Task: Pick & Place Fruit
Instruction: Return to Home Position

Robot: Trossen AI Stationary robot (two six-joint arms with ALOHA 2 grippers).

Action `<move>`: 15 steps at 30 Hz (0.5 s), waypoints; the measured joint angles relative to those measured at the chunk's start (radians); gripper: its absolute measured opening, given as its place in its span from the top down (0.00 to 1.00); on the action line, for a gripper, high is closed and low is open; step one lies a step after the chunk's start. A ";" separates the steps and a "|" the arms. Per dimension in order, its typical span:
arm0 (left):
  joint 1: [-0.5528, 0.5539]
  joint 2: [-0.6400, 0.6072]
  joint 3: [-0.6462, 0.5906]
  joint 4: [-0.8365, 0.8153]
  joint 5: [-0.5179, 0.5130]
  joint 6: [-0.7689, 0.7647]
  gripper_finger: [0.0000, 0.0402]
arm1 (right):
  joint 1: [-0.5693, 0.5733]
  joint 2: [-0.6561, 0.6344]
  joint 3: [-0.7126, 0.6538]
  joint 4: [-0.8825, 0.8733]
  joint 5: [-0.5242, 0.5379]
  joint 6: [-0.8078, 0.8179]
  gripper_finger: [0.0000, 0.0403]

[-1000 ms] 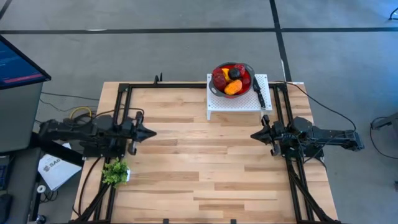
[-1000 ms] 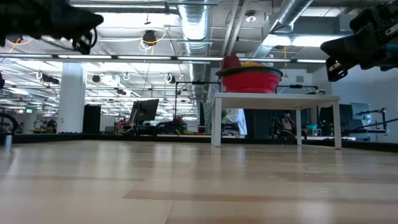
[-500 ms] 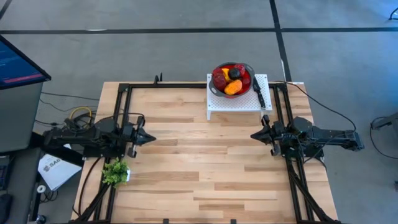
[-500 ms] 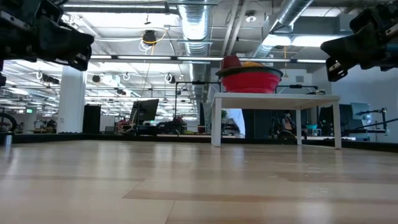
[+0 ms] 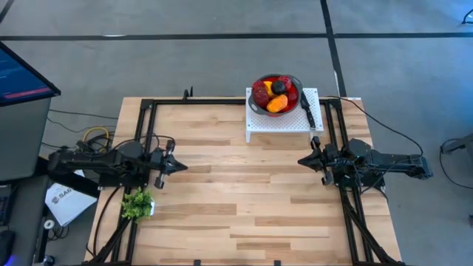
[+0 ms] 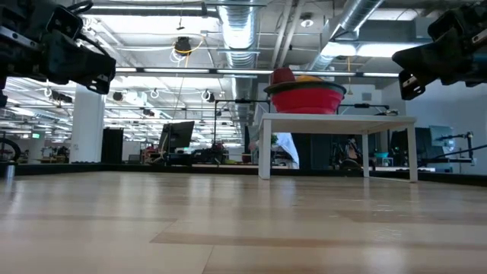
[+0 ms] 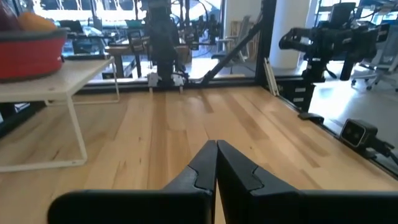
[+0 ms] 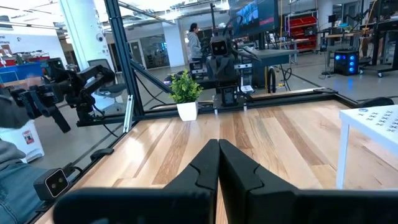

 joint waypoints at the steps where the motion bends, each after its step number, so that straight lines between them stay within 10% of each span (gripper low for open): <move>1: 0.000 0.006 0.000 -0.001 0.000 0.000 1.00 | 0.000 0.000 0.000 0.000 0.000 0.000 0.99; 15: -0.018 -0.049 0.000 0.002 0.000 -0.126 1.00 | 0.000 0.000 0.000 0.000 0.001 0.000 0.99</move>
